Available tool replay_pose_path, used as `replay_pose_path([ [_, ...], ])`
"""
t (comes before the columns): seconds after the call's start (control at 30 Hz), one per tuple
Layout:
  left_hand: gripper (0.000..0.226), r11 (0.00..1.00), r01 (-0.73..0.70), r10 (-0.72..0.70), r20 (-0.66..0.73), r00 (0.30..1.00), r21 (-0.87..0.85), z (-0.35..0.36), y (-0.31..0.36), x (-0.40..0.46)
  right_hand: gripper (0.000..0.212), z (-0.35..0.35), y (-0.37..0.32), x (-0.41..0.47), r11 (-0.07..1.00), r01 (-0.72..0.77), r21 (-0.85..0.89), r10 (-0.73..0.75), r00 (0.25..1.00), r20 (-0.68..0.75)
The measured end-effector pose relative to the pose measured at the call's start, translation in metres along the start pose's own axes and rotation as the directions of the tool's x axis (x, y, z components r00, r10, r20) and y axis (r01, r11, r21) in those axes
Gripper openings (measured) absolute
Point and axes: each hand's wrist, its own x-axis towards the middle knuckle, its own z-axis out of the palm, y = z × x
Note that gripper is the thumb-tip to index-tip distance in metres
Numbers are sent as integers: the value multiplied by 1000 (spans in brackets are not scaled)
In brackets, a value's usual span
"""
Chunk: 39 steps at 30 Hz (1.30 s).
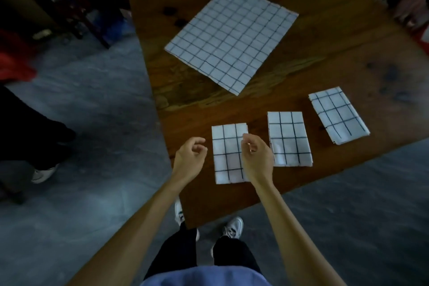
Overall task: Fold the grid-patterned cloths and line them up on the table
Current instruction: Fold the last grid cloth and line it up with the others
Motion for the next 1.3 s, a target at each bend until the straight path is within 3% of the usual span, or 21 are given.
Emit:
replay_pose_path([
  [0.13,14,989,-128,125,-50,991,-70,-52,21,13,28,5,-62,0,995,92,31,-92,996,7],
  [0.27,15,962,-259,255,-50,966,-91,-114,35,34,27,26,-122,2,977,211,-8,-211,975,-69],
  [0.43,13,911,-410,408,-47,912,-55,-207,34,67,26,79,-195,9,966,259,-19,-259,953,-159],
  [0.73,16,832,-554,554,-19,833,-16,-353,38,142,28,166,-314,36,928,368,-57,-371,904,-212],
  [0.97,18,786,-618,618,31,786,-10,-366,65,233,28,185,-343,124,963,266,-48,-268,921,-284],
  [1.13,17,780,-620,613,97,784,86,-359,95,324,25,209,-351,230,969,245,12,-222,897,-383],
  [1.3,24,750,-630,579,257,773,204,-361,150,418,23,220,-371,335,963,239,122,-157,871,-465],
])
